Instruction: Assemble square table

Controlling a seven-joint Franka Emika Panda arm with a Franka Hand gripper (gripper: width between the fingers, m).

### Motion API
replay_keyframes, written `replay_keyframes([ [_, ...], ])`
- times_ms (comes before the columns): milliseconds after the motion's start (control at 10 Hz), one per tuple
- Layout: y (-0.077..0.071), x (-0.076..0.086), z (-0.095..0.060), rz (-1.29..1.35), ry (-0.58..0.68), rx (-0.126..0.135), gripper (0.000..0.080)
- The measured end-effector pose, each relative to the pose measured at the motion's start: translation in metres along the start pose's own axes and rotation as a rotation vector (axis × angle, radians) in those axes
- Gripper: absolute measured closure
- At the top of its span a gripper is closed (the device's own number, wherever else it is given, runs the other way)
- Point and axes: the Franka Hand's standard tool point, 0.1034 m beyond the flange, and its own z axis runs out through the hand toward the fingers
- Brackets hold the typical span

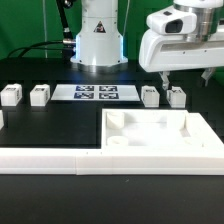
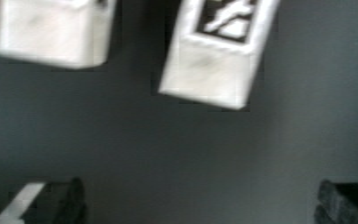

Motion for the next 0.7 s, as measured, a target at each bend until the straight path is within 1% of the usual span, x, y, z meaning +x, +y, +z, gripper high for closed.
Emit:
replay_keyframes([
  [100, 0.002, 0.001, -0.001, -0.031, -0.014, -0.004, 0.0150],
  [300, 0.002, -0.001, 0.000, -0.035, -0.027, -0.007, 0.0150],
  [400, 0.004, -0.014, -0.001, 0.018, -0.163, -0.020, 0.0150],
  [500, -0.002, -0.020, -0.005, 0.093, -0.303, -0.008, 0.0150],
  [600, -0.005, -0.020, -0.001, 0.099, -0.379, -0.007, 0.0150],
  [700, -0.006, -0.028, 0.001, 0.115, -0.507, 0.011, 0.0150],
])
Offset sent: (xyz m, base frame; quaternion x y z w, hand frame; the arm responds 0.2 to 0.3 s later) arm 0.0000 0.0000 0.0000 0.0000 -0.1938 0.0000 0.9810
